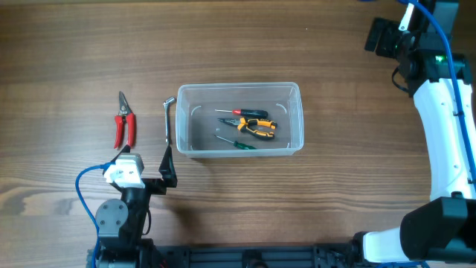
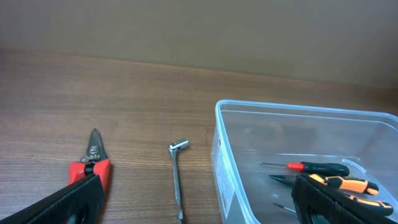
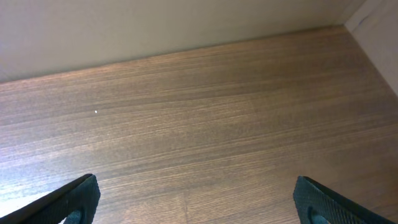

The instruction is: Pack container

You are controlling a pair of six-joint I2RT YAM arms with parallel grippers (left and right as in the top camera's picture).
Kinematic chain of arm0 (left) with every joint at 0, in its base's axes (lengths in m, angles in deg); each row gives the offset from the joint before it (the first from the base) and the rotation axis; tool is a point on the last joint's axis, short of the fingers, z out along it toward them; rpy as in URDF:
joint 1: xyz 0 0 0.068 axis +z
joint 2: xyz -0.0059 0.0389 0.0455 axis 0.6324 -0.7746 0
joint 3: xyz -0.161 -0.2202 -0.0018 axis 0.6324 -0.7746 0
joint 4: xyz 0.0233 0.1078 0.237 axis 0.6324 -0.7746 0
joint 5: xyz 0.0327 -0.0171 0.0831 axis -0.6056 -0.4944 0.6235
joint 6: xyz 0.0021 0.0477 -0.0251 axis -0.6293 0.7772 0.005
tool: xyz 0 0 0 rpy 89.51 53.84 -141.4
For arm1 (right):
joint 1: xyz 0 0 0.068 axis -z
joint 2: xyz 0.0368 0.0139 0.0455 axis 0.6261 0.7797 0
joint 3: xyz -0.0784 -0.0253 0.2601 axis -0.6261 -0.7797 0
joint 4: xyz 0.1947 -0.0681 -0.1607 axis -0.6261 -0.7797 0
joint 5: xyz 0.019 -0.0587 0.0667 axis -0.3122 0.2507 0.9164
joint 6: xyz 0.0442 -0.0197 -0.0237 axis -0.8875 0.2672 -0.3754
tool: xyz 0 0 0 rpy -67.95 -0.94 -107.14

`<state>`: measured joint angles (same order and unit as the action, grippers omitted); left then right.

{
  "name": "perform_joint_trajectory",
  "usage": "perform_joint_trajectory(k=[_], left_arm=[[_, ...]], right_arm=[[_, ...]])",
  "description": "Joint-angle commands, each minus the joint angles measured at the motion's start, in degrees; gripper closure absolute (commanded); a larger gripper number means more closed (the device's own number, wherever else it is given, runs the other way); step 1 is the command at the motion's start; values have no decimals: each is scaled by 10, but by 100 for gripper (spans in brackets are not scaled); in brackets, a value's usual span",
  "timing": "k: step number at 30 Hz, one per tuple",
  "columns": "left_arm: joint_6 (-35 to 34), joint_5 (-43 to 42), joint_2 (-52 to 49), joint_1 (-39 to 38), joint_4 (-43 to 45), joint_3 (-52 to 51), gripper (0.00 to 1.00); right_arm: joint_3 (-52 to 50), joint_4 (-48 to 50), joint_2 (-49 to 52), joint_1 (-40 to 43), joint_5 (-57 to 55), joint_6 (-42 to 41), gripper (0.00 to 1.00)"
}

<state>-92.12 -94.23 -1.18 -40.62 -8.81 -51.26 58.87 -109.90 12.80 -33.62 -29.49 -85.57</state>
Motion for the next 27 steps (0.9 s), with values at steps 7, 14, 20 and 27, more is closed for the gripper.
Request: perform_joint_trajectory(k=[7, 14, 20, 27], left_arm=[[-75, -4, 2, 4, 13, 21, 0], [-93, 28, -111, 4, -25, 135, 0], [-57, 27, -326, 4, -96, 309, 0], [13, 28, -608, 4, -288, 581, 0]], right_arm=[[6, -1, -3, 0, 7, 2, 0], [6, -1, -3, 0, 6, 2, 0], [6, -1, -3, 0, 7, 2, 0], [6, -1, -3, 0, 7, 2, 0]])
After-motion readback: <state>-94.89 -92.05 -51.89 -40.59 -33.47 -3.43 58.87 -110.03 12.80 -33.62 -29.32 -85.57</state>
